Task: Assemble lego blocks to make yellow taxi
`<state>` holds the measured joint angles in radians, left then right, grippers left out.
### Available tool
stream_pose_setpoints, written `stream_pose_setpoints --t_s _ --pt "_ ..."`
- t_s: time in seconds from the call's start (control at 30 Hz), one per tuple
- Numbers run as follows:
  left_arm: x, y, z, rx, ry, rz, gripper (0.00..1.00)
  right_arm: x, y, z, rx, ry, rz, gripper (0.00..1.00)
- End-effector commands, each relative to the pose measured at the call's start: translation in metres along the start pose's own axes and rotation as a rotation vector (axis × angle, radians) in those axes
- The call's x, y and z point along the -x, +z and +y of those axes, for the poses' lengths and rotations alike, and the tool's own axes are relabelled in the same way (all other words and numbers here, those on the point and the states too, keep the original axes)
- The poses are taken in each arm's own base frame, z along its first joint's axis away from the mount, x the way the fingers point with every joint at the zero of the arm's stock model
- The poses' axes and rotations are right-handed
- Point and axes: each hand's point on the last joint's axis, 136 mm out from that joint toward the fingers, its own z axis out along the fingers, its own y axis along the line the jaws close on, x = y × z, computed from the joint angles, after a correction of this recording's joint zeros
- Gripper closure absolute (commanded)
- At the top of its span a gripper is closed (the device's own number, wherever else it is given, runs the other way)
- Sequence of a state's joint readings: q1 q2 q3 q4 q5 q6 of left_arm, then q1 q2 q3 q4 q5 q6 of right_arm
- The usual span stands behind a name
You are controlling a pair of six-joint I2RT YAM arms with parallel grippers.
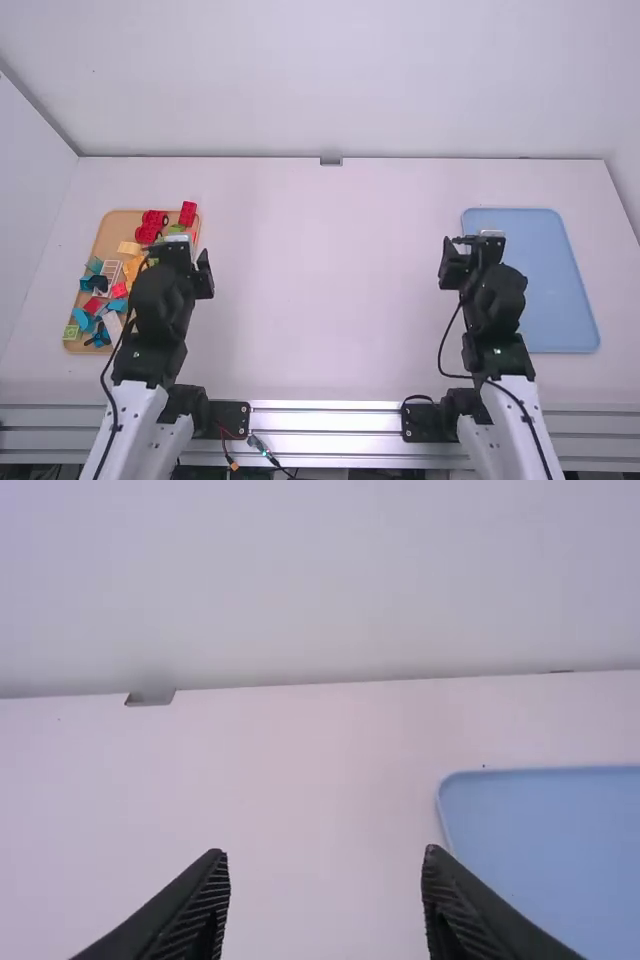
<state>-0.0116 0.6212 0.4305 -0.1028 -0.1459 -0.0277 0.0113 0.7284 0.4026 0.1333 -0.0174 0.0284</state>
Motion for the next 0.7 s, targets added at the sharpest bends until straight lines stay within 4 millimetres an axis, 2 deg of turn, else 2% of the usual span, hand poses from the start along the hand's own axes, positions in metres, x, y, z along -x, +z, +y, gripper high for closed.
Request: stream_pose_setpoints --t_s 0.0,0.13,0.43,0.53,0.57,0.67 --pt "0.017 0.003 0.003 0.030 -0.020 -0.003 0.45 0.023 0.007 0.002 0.006 0.008 -0.021 0.44" --pt "0.025 0.014 0.010 0.072 -0.025 0.040 0.36 0.028 0.026 0.003 0.010 0.021 0.018 0.36" --pt "0.033 0.040 0.053 0.161 -0.187 0.131 0.21 0.035 0.066 0.005 0.015 0.072 0.074 0.20" --pt "0.031 0.047 0.083 0.214 -0.255 0.166 0.15 0.036 0.082 0.006 0.016 0.111 0.093 0.15" --pt "0.031 0.047 0.087 0.224 -0.263 0.169 0.15 0.036 0.083 0.007 0.016 0.113 0.095 0.14" --pt "0.025 0.046 0.120 0.317 -0.333 0.208 0.10 0.035 0.096 0.007 0.015 0.139 0.110 0.10"
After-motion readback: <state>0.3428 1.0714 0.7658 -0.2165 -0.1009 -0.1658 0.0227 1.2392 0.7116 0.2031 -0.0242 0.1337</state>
